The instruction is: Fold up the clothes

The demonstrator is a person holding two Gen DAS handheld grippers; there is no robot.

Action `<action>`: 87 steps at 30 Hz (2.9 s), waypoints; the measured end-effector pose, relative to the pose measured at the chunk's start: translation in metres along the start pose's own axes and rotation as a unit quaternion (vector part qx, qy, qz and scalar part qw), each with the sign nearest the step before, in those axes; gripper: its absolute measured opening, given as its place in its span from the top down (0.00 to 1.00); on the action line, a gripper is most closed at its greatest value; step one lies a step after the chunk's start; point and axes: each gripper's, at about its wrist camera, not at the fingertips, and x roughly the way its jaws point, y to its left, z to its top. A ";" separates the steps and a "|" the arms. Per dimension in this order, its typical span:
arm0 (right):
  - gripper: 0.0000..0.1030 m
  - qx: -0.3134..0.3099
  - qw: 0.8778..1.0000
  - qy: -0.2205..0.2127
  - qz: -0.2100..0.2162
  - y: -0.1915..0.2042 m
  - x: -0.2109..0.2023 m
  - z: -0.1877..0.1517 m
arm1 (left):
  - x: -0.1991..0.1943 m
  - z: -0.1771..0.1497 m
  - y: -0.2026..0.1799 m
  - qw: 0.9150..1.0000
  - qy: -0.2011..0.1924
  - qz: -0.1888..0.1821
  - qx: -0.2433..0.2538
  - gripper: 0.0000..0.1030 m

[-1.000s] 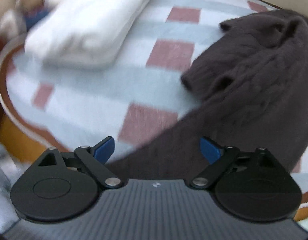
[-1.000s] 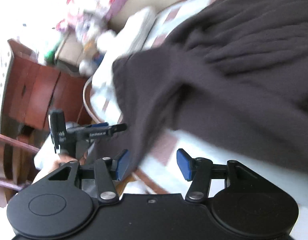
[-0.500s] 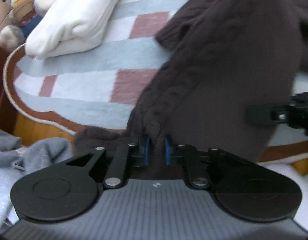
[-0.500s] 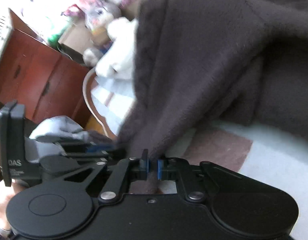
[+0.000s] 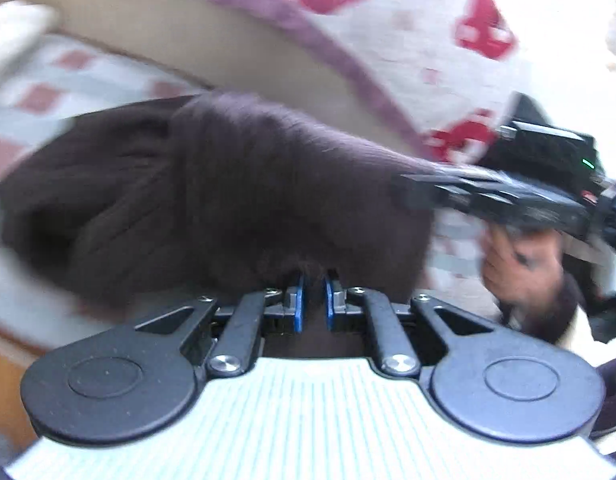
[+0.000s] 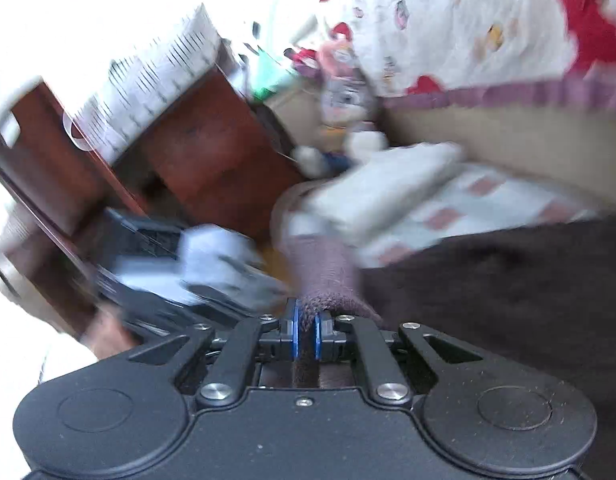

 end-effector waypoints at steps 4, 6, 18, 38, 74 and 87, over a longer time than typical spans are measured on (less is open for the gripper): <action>0.81 -0.048 0.982 0.118 -0.137 -0.046 -0.004 0.007 | 0.031 0.011 -0.019 0.998 -0.016 0.027 0.050 0.44; 0.69 -0.009 0.963 0.146 -0.227 -0.081 0.006 -0.002 | 0.045 0.009 -0.019 0.993 -0.021 0.097 0.065 0.35; 0.39 0.195 0.957 0.096 -0.190 -0.104 0.012 -0.081 | 0.065 -0.026 0.059 0.960 -0.020 0.266 -0.082 0.34; 0.89 0.315 0.947 -0.028 -0.059 -0.097 -0.012 -0.115 | 0.139 -0.001 0.068 0.949 -0.052 0.307 0.047 0.81; 0.56 -0.024 0.957 0.288 -0.042 -0.045 0.135 -0.075 | 0.020 -0.006 0.030 0.902 -0.140 0.408 0.035 0.92; 0.34 -0.043 0.985 0.109 -0.125 -0.080 0.116 -0.097 | 0.020 0.011 0.049 0.893 -0.160 0.421 0.004 0.97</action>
